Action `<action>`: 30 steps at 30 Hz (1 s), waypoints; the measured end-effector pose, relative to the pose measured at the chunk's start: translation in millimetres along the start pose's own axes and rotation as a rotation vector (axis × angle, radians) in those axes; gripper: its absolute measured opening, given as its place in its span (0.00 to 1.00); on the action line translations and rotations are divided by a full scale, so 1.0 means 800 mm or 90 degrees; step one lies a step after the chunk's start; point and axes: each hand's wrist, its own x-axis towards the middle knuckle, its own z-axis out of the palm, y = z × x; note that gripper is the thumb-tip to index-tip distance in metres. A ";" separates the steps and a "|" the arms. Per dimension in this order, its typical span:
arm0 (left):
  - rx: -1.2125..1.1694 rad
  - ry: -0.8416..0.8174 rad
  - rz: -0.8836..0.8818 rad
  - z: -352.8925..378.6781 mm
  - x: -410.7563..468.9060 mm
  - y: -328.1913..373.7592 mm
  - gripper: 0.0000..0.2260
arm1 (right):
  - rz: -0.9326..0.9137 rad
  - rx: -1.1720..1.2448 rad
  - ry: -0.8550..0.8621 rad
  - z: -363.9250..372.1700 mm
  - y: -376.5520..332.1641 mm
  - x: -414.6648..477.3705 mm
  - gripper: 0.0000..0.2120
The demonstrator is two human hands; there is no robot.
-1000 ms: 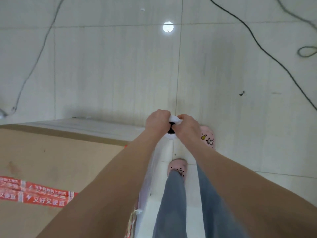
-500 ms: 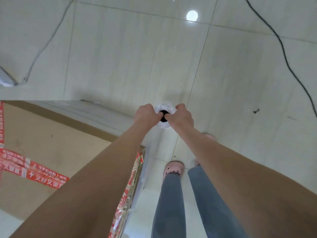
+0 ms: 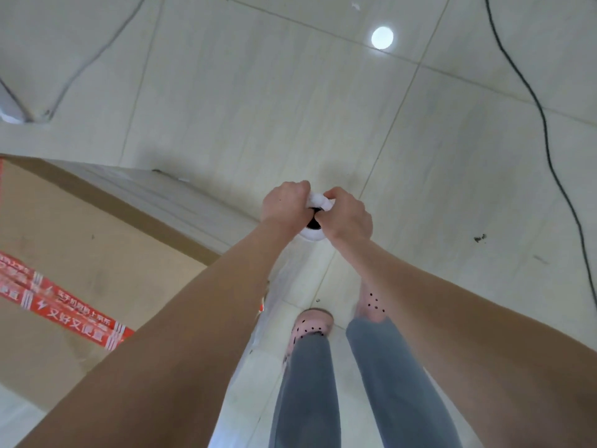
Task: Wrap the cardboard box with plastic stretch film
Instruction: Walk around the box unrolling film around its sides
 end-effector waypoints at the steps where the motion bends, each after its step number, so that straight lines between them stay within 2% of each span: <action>1: -0.036 0.011 -0.038 -0.001 0.000 -0.003 0.07 | -0.021 -0.006 0.013 -0.001 -0.006 0.003 0.15; 5: -0.176 0.054 -0.188 -0.014 0.005 -0.022 0.11 | -0.052 0.020 0.026 -0.002 -0.034 0.014 0.17; 9: -0.286 0.054 -0.323 -0.026 0.015 -0.046 0.14 | -0.002 0.102 -0.049 0.010 -0.052 0.016 0.15; 15: -0.365 0.025 -0.222 -0.025 0.007 -0.060 0.23 | 0.005 0.102 -0.062 0.022 -0.061 0.014 0.09; 18: -0.237 0.003 -0.096 -0.027 0.012 -0.057 0.26 | -0.008 0.083 -0.061 0.024 -0.064 0.017 0.04; 23: -0.099 0.031 -0.008 -0.040 0.030 -0.058 0.21 | 0.009 0.054 -0.053 0.019 -0.086 0.030 0.03; 25: -0.059 0.029 -0.005 -0.052 0.043 -0.061 0.18 | 0.003 0.030 -0.048 0.015 -0.097 0.037 0.03; 27: -0.034 0.018 -0.017 -0.066 0.056 -0.066 0.14 | -0.016 0.011 -0.044 0.011 -0.109 0.043 0.07; 30: -0.067 0.010 -0.050 -0.074 0.068 -0.077 0.10 | -0.026 -0.025 -0.027 0.006 -0.129 0.050 0.10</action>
